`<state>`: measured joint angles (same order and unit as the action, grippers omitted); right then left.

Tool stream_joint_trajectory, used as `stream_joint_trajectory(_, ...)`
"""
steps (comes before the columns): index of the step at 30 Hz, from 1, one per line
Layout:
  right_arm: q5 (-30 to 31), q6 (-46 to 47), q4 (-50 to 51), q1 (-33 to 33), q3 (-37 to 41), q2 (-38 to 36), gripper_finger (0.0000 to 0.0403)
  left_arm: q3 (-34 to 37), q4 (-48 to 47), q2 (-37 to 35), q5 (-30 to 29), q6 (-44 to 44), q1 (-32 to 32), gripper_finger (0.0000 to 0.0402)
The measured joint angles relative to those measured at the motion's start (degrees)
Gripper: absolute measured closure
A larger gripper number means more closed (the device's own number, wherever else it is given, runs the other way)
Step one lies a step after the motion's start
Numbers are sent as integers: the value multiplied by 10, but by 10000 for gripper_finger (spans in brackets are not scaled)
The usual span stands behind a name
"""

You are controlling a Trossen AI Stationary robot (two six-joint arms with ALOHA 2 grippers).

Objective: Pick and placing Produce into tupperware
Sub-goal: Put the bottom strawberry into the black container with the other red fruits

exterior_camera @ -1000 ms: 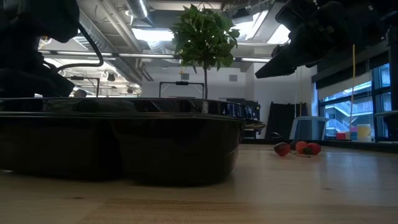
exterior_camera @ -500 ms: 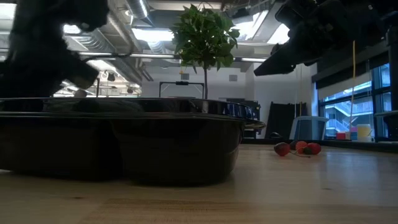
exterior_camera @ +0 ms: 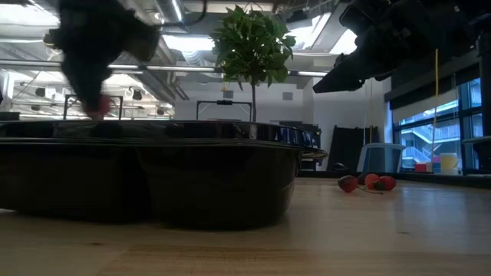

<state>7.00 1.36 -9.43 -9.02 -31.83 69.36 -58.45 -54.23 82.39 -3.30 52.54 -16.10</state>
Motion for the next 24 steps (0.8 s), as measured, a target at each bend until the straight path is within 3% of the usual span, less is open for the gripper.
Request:
stream_joint_trajectory(8,0,20,-2,0,0,0,179,-2,137,11,-7,-146,-4,254)
stream_joint_trajectory(14,0,36,-2,0,0,0,179,-2,181,66,-8,-241,-19,253)
stream_joint_trajectory(24,0,46,-6,0,0,0,179,-2,185,135,-6,-263,-42,253)
